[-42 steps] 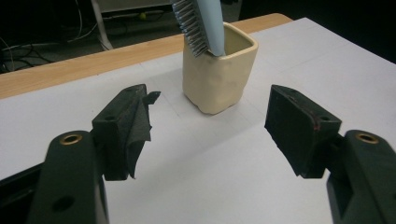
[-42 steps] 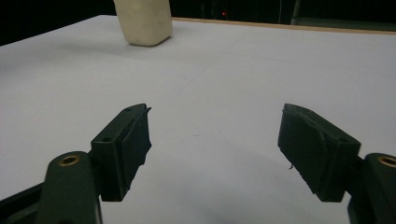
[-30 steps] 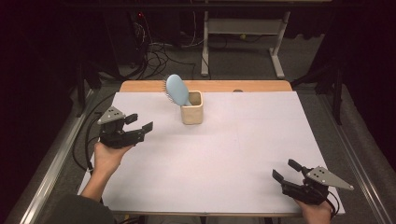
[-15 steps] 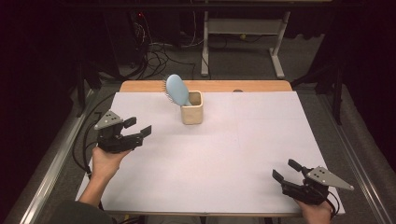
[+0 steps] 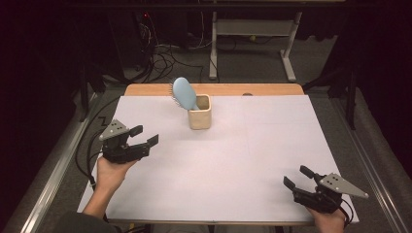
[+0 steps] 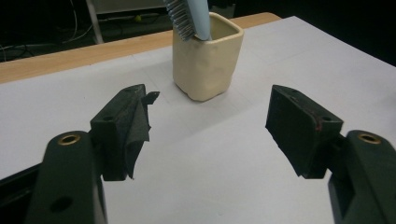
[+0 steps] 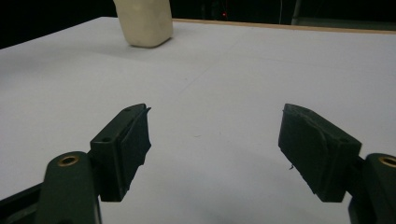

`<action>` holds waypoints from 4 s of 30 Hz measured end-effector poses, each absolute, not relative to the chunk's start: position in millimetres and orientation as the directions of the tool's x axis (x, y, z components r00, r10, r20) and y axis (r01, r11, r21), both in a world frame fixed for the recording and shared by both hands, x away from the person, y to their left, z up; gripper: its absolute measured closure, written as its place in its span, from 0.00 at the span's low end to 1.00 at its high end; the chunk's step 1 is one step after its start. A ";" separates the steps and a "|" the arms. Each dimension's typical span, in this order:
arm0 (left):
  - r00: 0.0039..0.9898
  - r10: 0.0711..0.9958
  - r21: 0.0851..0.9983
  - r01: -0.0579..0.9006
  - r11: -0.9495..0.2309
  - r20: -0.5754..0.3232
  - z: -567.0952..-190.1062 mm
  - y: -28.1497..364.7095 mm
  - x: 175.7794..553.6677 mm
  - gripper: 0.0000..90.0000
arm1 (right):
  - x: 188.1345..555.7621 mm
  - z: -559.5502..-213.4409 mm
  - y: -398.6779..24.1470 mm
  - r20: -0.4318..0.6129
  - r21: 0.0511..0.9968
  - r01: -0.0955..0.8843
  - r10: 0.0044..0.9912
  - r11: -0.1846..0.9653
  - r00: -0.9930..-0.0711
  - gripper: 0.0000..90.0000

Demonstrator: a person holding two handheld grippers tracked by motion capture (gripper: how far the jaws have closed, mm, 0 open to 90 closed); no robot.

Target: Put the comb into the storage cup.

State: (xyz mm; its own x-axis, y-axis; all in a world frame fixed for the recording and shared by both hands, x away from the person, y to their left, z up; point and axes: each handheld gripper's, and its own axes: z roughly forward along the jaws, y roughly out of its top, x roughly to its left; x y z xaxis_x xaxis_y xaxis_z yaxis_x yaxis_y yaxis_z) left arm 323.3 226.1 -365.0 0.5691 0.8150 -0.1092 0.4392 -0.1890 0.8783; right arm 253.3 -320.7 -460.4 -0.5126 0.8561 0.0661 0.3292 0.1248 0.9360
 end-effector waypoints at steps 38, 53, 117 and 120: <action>0.602 0.791 0.897 0.403 -0.183 -0.109 -376.9 227.5 298.3 0.34 | 253.4 -460.6 -320.7 0.067 0.935 0.332 0.856 0.126 -0.512 0.28; 0.605 0.789 0.894 0.406 -0.192 -0.105 -383.6 231.4 288.0 0.34 | 253.3 -460.6 -320.8 0.068 0.935 0.333 0.856 0.125 -0.512 0.28; 0.566 0.810 0.872 0.463 -0.159 -0.152 -421.9 242.8 280.4 0.34 | 253.3 -460.9 -320.4 0.063 0.933 0.334 0.856 0.132 -0.514 0.28; 0.564 0.812 0.871 0.465 -0.157 -0.154 -423.0 242.9 280.8 0.34 | 253.2 -460.9 -320.4 0.064 0.933 0.335 0.856 0.130 -0.512 0.28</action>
